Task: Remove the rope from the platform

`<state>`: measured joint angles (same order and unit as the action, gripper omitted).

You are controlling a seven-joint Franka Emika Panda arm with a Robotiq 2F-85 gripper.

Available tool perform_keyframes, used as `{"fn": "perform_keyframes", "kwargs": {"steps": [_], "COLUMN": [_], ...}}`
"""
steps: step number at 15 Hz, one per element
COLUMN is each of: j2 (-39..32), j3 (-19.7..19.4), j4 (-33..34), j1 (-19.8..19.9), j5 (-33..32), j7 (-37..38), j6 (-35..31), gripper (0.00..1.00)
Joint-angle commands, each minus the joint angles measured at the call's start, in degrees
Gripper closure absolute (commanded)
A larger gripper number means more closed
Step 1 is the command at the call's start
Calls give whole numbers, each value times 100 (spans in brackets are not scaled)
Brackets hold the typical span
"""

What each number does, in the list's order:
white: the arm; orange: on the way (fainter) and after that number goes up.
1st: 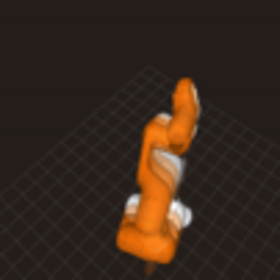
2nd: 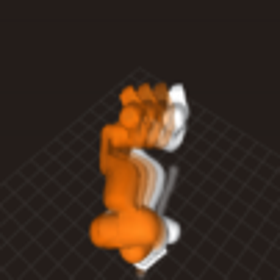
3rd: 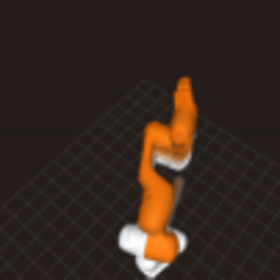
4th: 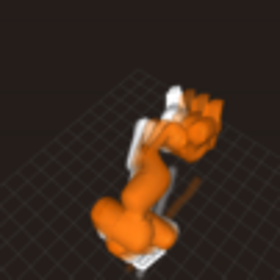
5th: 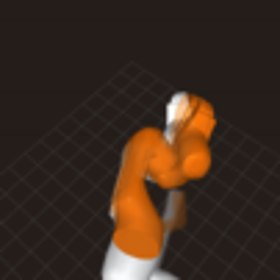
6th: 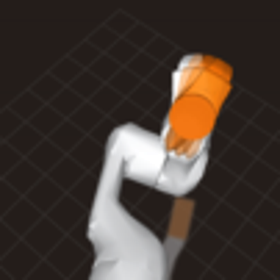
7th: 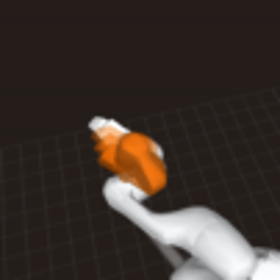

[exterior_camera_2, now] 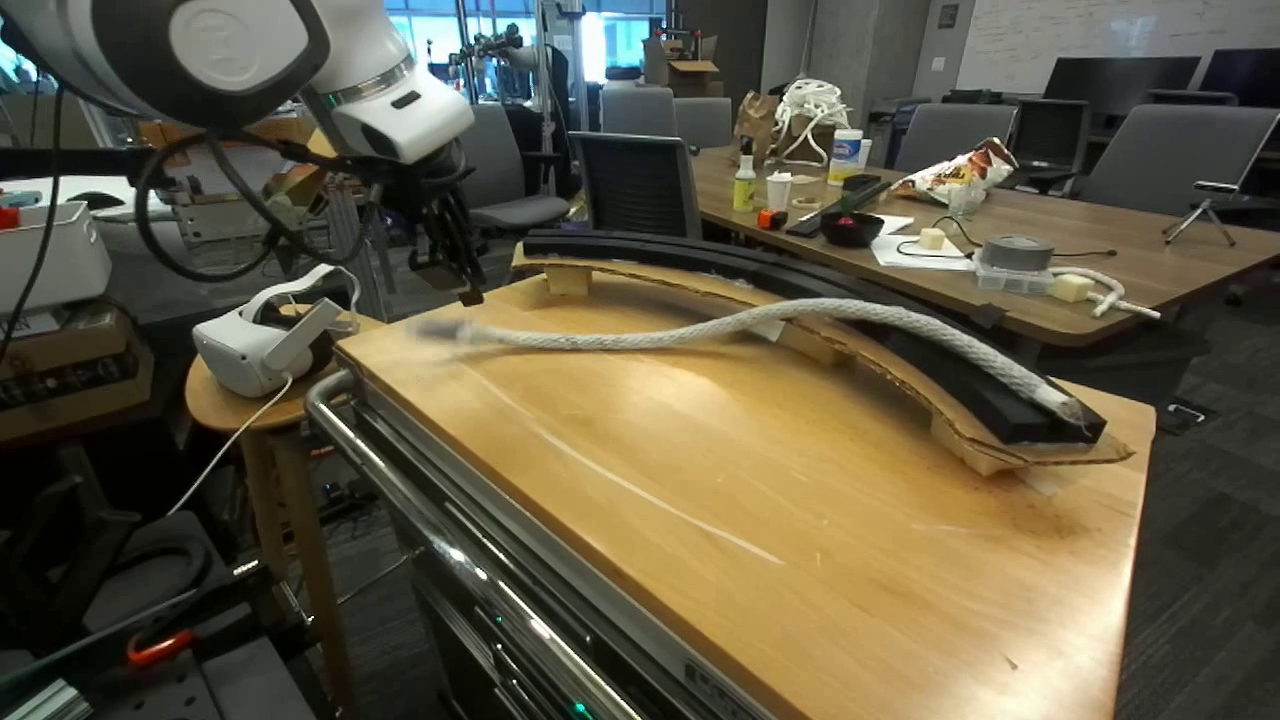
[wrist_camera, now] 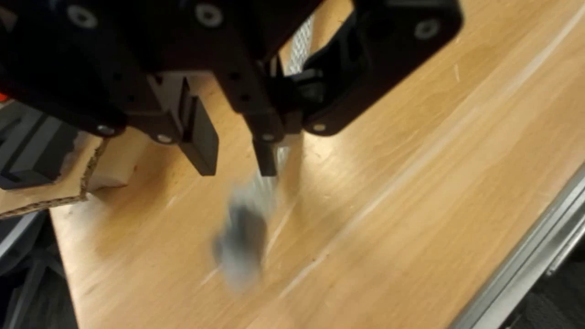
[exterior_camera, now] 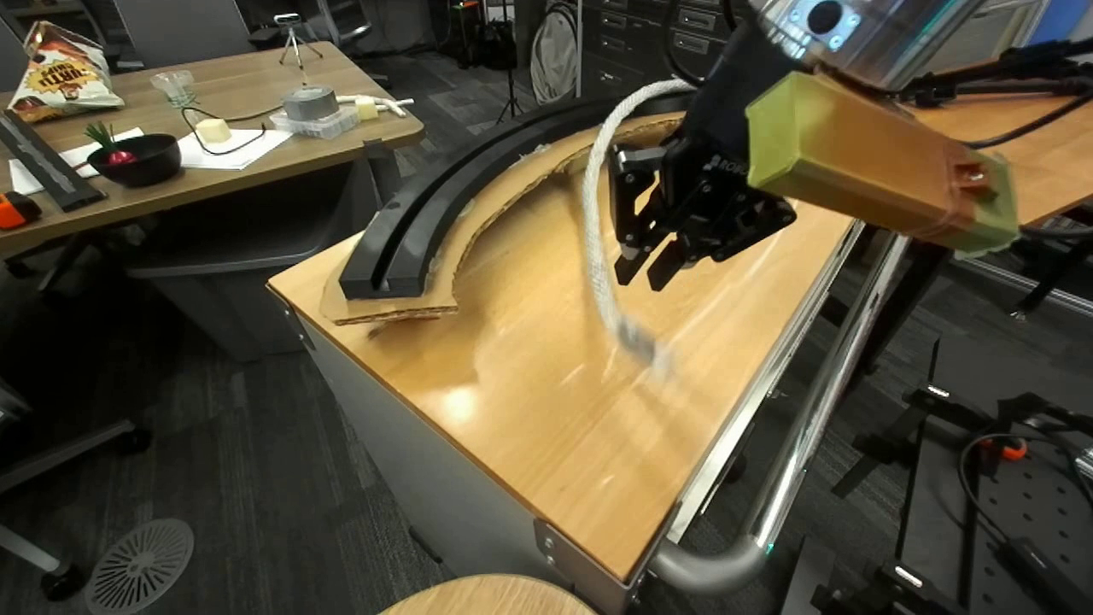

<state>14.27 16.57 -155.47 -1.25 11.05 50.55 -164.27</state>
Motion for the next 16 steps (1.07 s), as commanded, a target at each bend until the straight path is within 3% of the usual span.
{"fn": "perform_keyframes", "kwargs": {"steps": [1,2,4,6,7,9,10,13,16], "j2": [-380,-417,-449,-595,-392,-470,-507,-667,-702], "j3": [-53,92,-165,-415,-522,-635,-644,-746,-1149], "j4": [825,1053,1437,1845,1379,1628,1676,2059,2712], "j1": [457,803,927,801,643,644,638,563,705], "j5": [-980,-1397,-2322,-2318,-2263,-2257,-2255,-2299,-2163], "j7": [364,718,1539,1734,1499,1540,1556,1243,956], "j6": [1341,1798,2454,3089,2617,2915,2943,3123,3165], "gripper": [37,31,15,1,19,3,0,0,0]}}
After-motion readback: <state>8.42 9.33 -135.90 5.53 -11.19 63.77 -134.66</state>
